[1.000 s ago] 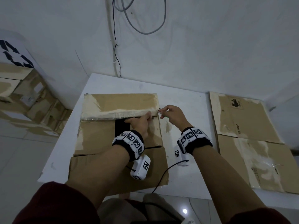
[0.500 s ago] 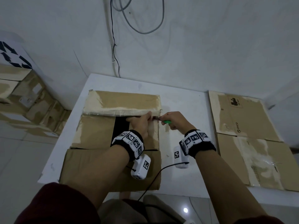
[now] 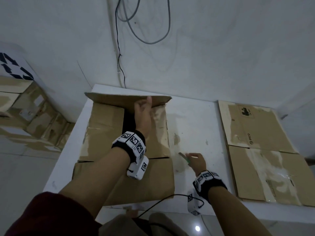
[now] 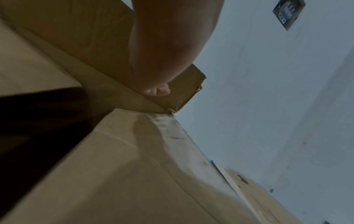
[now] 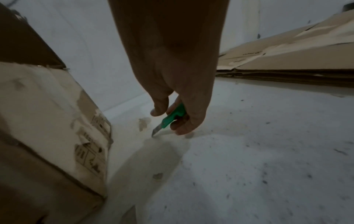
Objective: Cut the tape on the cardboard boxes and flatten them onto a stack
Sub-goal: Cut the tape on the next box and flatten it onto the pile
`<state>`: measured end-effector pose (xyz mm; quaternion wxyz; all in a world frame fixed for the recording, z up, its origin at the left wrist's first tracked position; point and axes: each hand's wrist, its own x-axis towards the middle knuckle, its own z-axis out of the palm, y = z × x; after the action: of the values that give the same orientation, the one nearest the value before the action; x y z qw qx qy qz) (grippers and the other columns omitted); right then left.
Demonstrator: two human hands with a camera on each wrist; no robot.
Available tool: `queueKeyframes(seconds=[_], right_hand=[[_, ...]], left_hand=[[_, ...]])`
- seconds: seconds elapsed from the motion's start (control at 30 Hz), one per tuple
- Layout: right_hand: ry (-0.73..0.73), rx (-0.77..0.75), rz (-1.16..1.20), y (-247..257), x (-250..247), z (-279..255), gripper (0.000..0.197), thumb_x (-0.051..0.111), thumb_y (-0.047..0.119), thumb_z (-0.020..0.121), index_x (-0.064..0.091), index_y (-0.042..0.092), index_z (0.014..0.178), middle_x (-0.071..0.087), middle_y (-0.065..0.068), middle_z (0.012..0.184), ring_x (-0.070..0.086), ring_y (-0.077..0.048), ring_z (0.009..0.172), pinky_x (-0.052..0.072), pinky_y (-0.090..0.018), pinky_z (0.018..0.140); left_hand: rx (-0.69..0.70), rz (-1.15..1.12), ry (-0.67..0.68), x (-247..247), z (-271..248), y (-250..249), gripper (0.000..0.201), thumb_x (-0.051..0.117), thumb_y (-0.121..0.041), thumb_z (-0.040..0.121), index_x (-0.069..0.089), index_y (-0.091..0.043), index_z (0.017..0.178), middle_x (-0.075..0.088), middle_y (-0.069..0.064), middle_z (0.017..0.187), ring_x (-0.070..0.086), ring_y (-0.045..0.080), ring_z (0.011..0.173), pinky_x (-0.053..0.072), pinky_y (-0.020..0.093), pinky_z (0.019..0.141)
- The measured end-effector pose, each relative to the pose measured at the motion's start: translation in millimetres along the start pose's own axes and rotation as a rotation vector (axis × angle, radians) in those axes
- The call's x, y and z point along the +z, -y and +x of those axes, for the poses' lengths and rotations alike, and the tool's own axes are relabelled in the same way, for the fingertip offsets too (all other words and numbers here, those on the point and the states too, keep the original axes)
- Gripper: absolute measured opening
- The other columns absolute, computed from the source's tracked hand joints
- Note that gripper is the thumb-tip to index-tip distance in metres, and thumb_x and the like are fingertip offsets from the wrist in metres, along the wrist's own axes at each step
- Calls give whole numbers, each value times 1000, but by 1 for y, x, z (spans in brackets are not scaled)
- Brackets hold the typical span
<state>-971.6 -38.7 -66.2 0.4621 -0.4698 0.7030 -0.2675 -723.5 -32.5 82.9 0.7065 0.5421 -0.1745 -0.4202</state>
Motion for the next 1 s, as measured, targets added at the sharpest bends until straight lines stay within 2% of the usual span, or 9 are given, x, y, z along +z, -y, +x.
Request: queueKeyframes(seconds=[0.03, 0.13, 0.23, 0.4, 0.5, 0.7, 0.77, 0.87, 1.0], right_hand=[[-21, 100, -70, -2, 0, -2, 33, 66, 26, 93, 63, 1, 114, 63, -11, 109, 61, -30, 106, 49, -35, 88], [-106, 29, -215, 23, -4, 1, 27, 57, 20, 97, 61, 4, 118, 62, -18, 121, 57, -35, 111, 44, -36, 92], [-43, -208, -213, 72, 5, 6, 23, 53, 8, 96, 59, 3, 118, 59, -21, 120, 56, -34, 112, 42, -33, 90], [96, -554, -236, 170, 54, -3, 30, 58, 12, 92, 56, 14, 122, 51, -13, 125, 48, -24, 120, 37, -27, 98], [199, -630, -532, 211, 89, -12, 62, 69, 32, 86, 43, 22, 141, 34, -10, 146, 35, -29, 134, 32, -38, 107], [257, -411, -987, 213, 142, -26, 152, 80, 77, 46, -11, 19, 154, -24, -12, 159, -20, -34, 148, 13, -73, 109], [232, -409, -1085, 206, 146, -31, 158, 81, 75, 45, -20, 18, 152, -31, -15, 156, -25, -37, 146, 7, -75, 108], [263, -406, -1079, 209, 144, -34, 149, 77, 73, 56, -24, 18, 151, -31, -16, 157, -27, -36, 145, 5, -70, 113], [407, -414, -714, 226, 116, -36, 128, 69, 72, 64, -4, 20, 157, -14, -10, 163, -12, -30, 150, 8, -59, 118]], left_hand=[[54, 63, -3, -4, 6, -5, 26, 55, -36, 96, 51, -17, 113, 61, -8, 102, 57, 10, 91, 45, 21, 78], [280, 425, -4, -27, 33, -15, 37, 58, -25, 95, 50, -14, 129, 57, -1, 123, 53, 12, 111, 42, 18, 90], [426, 1070, -31, -61, 68, -15, 55, 63, -20, 86, 45, -8, 136, 52, 13, 132, 46, 32, 120, 37, 39, 99], [134, 1721, 28, -101, 91, -24, 111, 65, -61, 72, -4, -22, 150, 22, 19, 154, 13, 42, 142, 11, 70, 107], [-4, 1745, 84, -107, 94, -21, 134, 69, -75, 59, -19, -28, 149, 14, 12, 159, -4, 43, 144, 0, 75, 103], [35, 1776, 147, -110, 89, -22, 128, 74, -55, 66, -18, -28, 150, 12, 9, 157, 4, 47, 140, 9, 74, 106], [11, 1719, 129, -110, 92, -28, 131, 77, -58, 62, -16, -31, 149, 16, 19, 154, 6, 46, 141, 11, 72, 108], [21, 1495, 170, -116, 92, -39, 122, 78, -47, 67, -9, -30, 150, 27, 4, 155, 7, 41, 143, 7, 71, 108], [64, 1063, 247, -129, 85, -68, 103, 76, -33, 75, 8, -21, 152, 32, 6, 153, 24, 33, 143, 19, 57, 114]])
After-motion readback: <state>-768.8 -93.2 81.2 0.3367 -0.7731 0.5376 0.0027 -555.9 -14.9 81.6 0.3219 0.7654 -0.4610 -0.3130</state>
